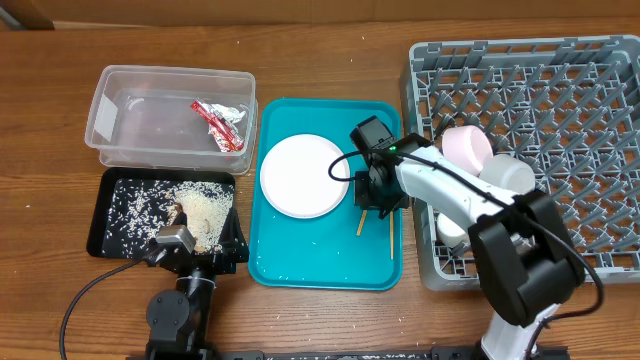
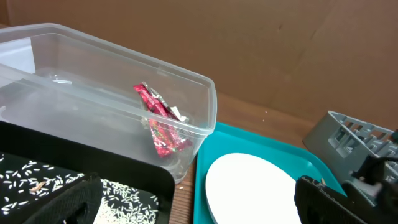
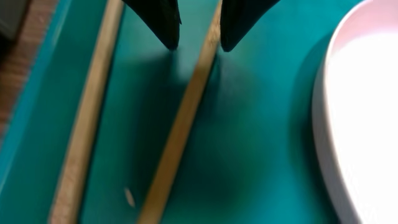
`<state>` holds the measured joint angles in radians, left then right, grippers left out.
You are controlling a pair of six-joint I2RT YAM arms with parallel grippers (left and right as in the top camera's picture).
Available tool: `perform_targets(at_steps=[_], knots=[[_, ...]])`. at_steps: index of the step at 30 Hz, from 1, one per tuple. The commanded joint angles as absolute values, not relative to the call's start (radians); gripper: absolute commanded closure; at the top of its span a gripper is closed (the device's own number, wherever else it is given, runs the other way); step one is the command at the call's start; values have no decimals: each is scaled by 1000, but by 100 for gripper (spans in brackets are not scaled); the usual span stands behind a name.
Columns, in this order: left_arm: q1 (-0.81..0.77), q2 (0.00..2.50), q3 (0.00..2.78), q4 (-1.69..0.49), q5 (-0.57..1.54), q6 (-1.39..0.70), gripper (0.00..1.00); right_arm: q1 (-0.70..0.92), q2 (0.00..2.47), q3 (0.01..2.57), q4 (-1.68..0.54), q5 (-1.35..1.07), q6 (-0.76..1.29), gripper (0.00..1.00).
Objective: Sort waste into correct bins and load items into the dishwasher
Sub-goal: 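Grasp one wooden chopstick on the teal tray with the right gripper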
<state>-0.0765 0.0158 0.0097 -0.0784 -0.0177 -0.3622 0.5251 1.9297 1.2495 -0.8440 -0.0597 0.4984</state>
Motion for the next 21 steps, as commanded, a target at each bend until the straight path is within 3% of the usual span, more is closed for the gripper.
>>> perform_targets(at_steps=[1,4,10,21], knots=[[-72,4,5,-76,-9,-340,0,522,1972,1250,-838,-70,495,81],[-72,4,5,-76,-9,-340,0,521,1970,1254,-842,-73,495,96],[-72,4,5,-76,-9,-340,0,522,1921,1296,-883,-72,467,96],[-72,4,5,-76,-9,-340,0,460,1541,1337,-915,118,326,96]])
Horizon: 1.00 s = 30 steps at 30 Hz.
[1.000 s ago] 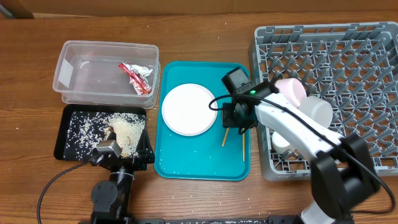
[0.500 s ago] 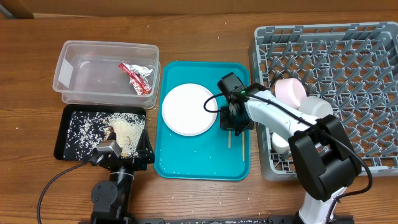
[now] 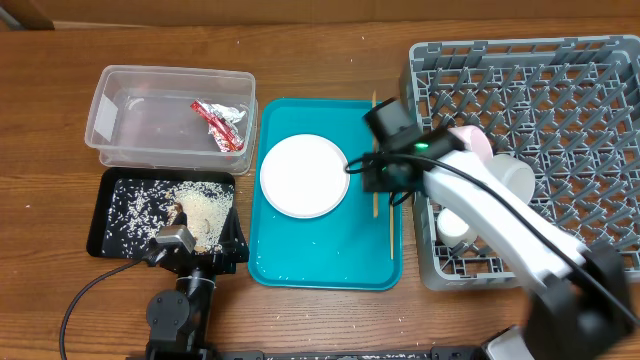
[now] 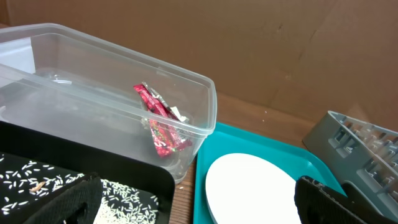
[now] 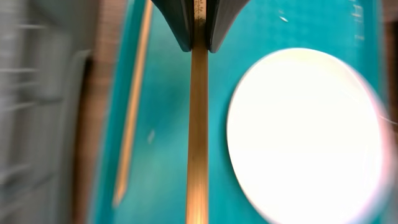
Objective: Sort waste into correct bins and load items into the dishwasher
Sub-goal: 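Grasp one wooden chopstick on the teal tray with the right gripper, then drop the chopstick into the rack with the right gripper, then grasp the second wooden chopstick on the tray with the right gripper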
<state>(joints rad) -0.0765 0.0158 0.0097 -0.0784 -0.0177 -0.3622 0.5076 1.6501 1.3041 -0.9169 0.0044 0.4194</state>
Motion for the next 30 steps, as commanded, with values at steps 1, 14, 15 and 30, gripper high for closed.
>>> perform_targets(at_steps=[1,14,15,30], knots=[[-72,4,5,-76,-9,-340,0,443,1526,1337,-915,144,300,96],[-72,4,5,-76,-9,-340,0,234,1660,1329,-886,157,70,95],[-72,4,5,-76,-9,-340,0,234,1661,1329,-895,143,71,93],[-72,4,5,-76,-9,-340,0,543,1635,1322,-981,15,184,57]])
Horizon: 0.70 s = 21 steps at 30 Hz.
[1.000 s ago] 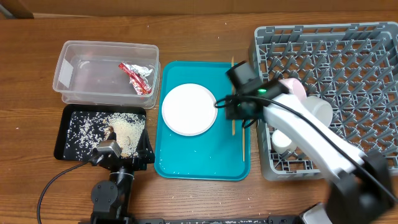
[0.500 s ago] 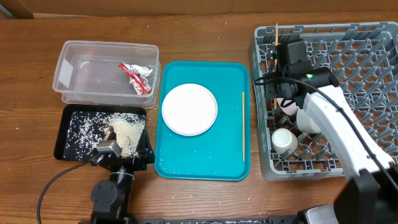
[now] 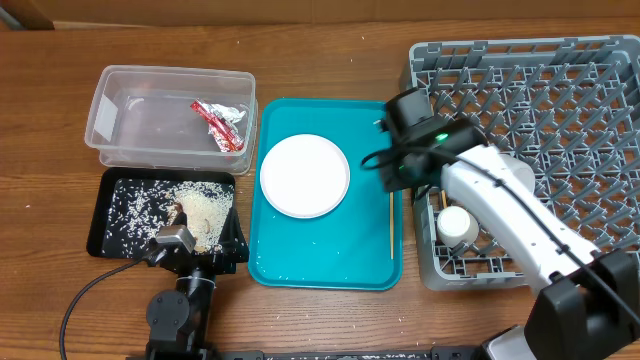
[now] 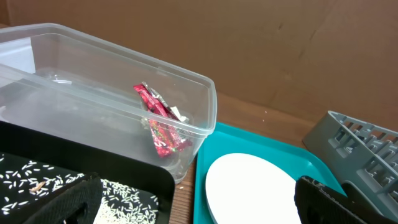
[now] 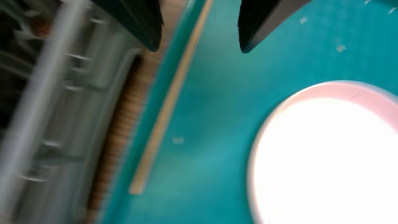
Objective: Sort waste into correct bins and load items into the dishwasher
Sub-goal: 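Grasp the second wooden chopstick on the tray with the right gripper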
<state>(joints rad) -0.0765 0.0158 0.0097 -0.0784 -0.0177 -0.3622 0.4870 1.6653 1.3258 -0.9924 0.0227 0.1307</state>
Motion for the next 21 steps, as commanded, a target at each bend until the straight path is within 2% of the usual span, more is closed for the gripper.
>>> perform_targets(at_steps=[1,7,21], knots=[[-72,4,5,-76,-9,-340,0,564,1635,1313,-968,36,214,56],[-72,4,5,-76,-9,-340,0,617,1669,1168,-834,274,418,54],[-72,4,5,-76,-9,-340,0,609,1840,1086,-661,316,409,53]])
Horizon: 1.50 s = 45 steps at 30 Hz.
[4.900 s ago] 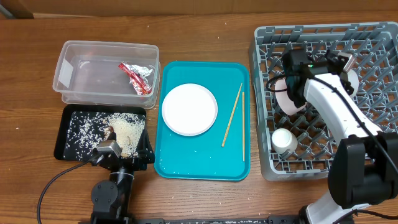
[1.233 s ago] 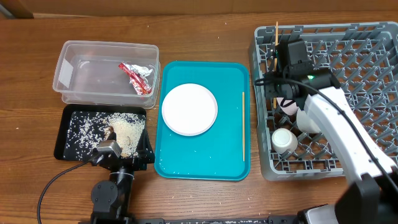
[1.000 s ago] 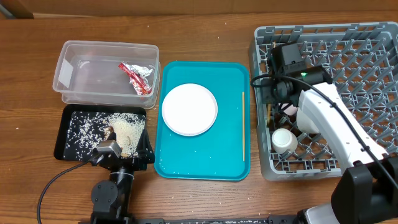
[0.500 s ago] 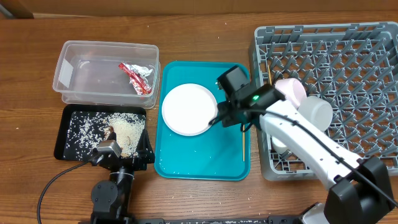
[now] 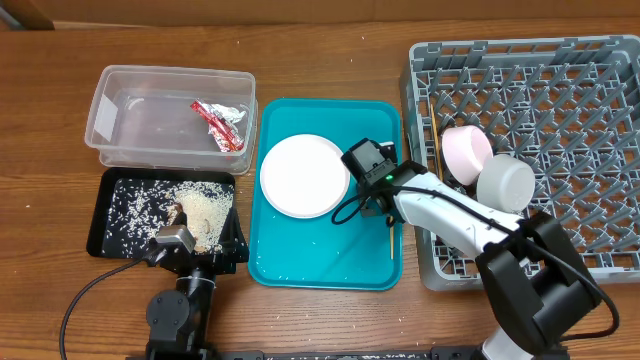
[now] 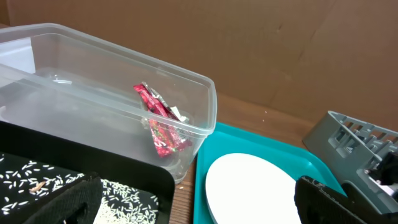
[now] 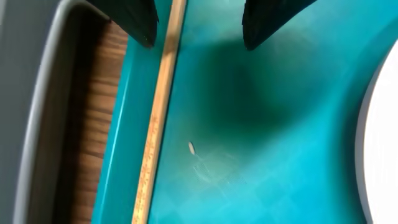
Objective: Sort waste into correct bins and load items into the dishwasher
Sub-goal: 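Grasp the second wooden chopstick on the tray with the right gripper, then place the second chopstick into the rack beside the first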
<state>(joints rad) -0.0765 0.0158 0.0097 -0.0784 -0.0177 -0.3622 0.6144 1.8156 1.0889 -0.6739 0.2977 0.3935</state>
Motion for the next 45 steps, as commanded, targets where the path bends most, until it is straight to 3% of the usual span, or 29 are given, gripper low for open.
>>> perform_targets(at_steps=[1,5,7,9,13,20,27,33,37,42,45], knots=[[-72,4,5,-76,-9,-340,0,609,1844,1086,-659,311,409,54],[-72,4,5,-76,-9,-340,0,609,1868,1085,-664,263,408,64],[-72,4,5,-76,-9,-340,0,609,1871,1085,-678,242,408,72],[-72,4,5,-76,-9,-340,0,617,1871,1087,-699,234,408,87],[-72,4,5,-76,-9,-340,0,619,1869,1104,-734,235,408,96],[-72,4,5,-76,-9,-340,0,615,1719,1332,-928,276,390,96],[-72,4,5,-76,-9,-340,0,515,1567,1376,-885,508,349,96],[-72,4,5,-76,-9,-340,0,360,1600,1335,-749,318,89,96],[-72,4,5,-76,-9,-340,0,331,1656,1332,-753,324,74,96],[-72,4,5,-76,-9,-340,0,339,1665,1344,-788,312,83,68],[-72,4,5,-76,-9,-340,0,407,1627,1380,-842,223,155,61]])
